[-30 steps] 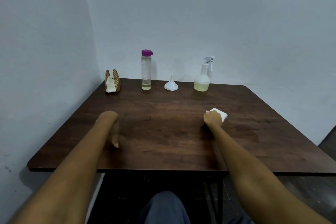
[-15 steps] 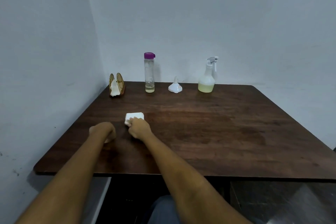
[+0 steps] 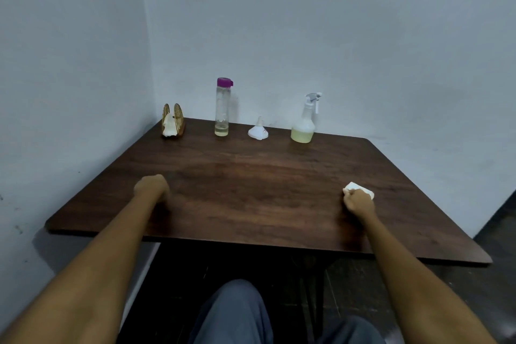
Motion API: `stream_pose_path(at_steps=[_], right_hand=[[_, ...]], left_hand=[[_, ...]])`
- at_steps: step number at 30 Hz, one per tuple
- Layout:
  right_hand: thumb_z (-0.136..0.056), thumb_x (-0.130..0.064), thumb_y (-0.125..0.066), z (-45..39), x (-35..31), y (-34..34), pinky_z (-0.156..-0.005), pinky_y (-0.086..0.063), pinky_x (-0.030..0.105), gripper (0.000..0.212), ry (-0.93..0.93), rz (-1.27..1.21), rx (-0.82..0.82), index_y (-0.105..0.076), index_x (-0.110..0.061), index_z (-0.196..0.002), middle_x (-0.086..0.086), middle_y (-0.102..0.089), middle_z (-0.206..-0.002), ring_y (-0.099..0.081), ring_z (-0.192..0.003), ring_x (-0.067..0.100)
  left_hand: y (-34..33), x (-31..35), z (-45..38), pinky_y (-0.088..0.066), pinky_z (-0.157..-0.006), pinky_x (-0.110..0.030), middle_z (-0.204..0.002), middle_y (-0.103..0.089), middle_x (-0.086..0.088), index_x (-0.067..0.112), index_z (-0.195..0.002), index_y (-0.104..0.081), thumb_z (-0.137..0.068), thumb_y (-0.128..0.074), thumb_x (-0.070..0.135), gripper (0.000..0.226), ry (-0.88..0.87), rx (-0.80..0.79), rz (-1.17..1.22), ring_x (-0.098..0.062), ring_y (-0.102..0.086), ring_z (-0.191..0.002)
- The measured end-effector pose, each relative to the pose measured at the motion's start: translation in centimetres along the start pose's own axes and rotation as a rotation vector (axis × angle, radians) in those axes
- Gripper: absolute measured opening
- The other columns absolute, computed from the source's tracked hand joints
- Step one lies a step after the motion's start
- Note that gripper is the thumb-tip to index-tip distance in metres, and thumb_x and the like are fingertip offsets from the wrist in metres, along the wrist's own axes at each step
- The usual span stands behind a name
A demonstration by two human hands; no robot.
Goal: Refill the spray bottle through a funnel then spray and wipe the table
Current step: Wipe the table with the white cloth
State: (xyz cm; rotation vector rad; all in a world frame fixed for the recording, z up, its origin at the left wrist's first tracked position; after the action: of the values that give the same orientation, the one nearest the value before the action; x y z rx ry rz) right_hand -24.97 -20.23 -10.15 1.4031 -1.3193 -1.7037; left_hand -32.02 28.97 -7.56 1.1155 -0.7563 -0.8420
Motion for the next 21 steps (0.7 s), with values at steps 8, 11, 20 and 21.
stream_pose_path(at_steps=[8,11,20,21], right_hand=[[-0.101,-0.019,-0.032,9.7,-17.2,-5.8,-0.097,-0.038,0.035,0.039,0.424,0.052,-0.141,-0.058,0.004,-0.120,0.023,-0.057,-0.128,-0.052,-0.120,0.034],[-0.098,-0.016,-0.039,16.1,-24.3,-9.2,-0.099,-0.037,0.039,0.036,0.616,-0.014,-0.236,-0.057,0.007,-0.120,0.026,-0.056,-0.127,-0.051,-0.120,0.036],[-0.094,-0.015,-0.044,16.2,-20.1,-8.0,-0.107,-0.035,0.034,0.043,0.593,-0.080,-0.271,-0.049,-0.009,-0.135,0.013,-0.047,-0.142,-0.044,-0.132,0.029],[-0.095,-0.016,-0.042,15.0,-17.9,-7.0,-0.107,-0.034,0.033,0.042,0.549,-0.076,-0.245,-0.049,-0.010,-0.136,0.013,-0.047,-0.143,-0.043,-0.133,0.028]], left_hand=[[0.1,-1.6,1.9,-0.047,-0.099,-0.039,-0.132,-0.054,-0.016,0.007,-0.129,-0.055,-0.093,-0.052,0.017,0.038,0.023,0.134,0.158,-0.031,-0.055,-0.120],[-0.6,-1.0,3.2,-0.045,-0.098,-0.040,-0.132,-0.053,-0.016,0.008,-0.127,-0.056,-0.095,-0.050,0.019,0.034,0.019,0.213,0.126,-0.031,-0.052,-0.123],[-2.9,2.3,6.3,-0.043,-0.099,-0.042,-0.137,-0.049,-0.015,0.004,-0.152,-0.019,-0.099,-0.039,0.028,0.061,-0.091,0.365,0.095,-0.032,-0.043,-0.129],[-3.1,2.3,6.6,-0.043,-0.099,-0.042,-0.137,-0.049,-0.015,0.004,-0.151,-0.019,-0.099,-0.039,0.027,0.061,-0.101,0.371,0.087,-0.032,-0.042,-0.129]])
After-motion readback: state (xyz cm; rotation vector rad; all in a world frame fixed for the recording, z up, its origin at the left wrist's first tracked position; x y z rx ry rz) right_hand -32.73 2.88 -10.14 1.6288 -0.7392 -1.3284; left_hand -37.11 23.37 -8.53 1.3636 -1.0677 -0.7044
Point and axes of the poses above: each hand's wrist, its own z-axis away from the middle knuckle, its own y-axis out of the back of the hand, x = y × z, the point moved 6 cm from there along -z, towards the middle knuckle
